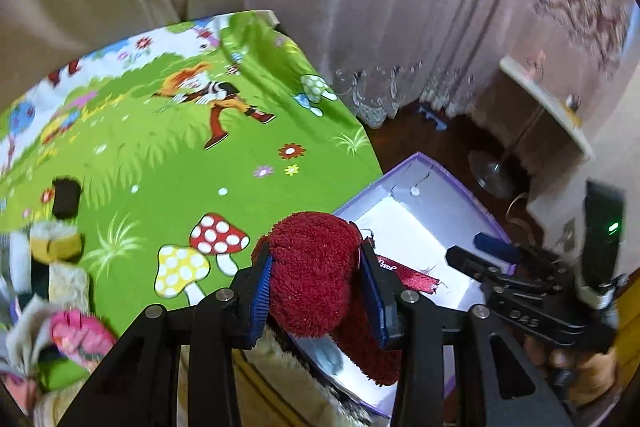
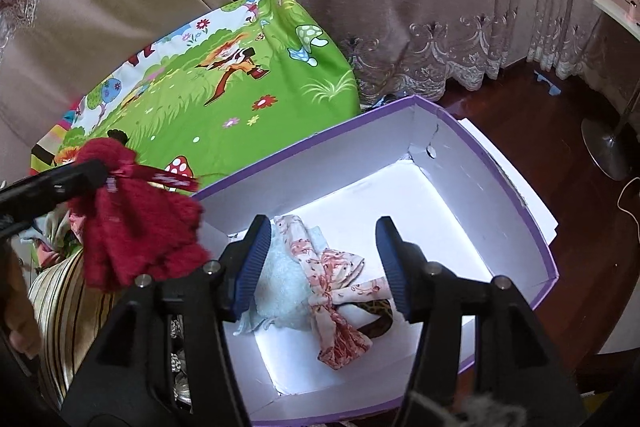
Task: Organize soft objects
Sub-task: 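Carry both items into the white box and open both tools, then move both tools back over the remaining soft items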
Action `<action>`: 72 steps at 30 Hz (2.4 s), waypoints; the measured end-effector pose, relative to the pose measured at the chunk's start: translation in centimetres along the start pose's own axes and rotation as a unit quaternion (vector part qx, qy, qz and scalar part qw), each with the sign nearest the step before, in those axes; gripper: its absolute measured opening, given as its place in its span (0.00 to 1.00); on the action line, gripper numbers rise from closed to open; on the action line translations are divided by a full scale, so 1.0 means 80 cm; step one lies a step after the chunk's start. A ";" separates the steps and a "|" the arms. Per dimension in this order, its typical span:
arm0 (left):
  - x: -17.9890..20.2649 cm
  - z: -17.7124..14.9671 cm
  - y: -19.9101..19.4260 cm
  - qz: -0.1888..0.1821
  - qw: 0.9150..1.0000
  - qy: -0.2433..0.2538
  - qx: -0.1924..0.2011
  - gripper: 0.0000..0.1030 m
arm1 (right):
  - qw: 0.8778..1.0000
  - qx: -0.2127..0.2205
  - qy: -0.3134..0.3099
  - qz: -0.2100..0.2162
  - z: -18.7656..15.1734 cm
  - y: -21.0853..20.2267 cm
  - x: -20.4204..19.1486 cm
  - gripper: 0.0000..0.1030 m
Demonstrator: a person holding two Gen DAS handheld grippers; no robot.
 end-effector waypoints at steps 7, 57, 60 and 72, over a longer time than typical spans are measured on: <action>0.039 -0.005 0.031 0.027 0.996 0.088 0.009 0.45 | 1.000 -0.010 0.007 0.007 -0.006 0.009 0.005 0.57; -0.317 -0.176 -0.118 0.116 0.964 -0.231 0.063 0.71 | 0.972 -0.065 -0.163 0.155 -0.042 0.066 -0.276 0.62; -0.326 -0.181 -0.118 0.122 0.964 -0.230 0.061 0.71 | 0.969 -0.077 -0.177 0.152 -0.047 0.076 -0.293 0.65; -0.348 -0.170 -0.095 0.135 0.974 -0.181 0.038 0.71 | 0.959 -0.130 -0.206 0.147 -0.064 0.128 -0.351 0.76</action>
Point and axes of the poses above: each gripper's, at about its wrist camera, not at the fingertips, and y roughly the way its jaws point, x to its right, z to its top, the point moved 7 cm from there along y, roughly the way its jaws point, and after that the axes turned 15 degrees about z, right-handed, at the moved point
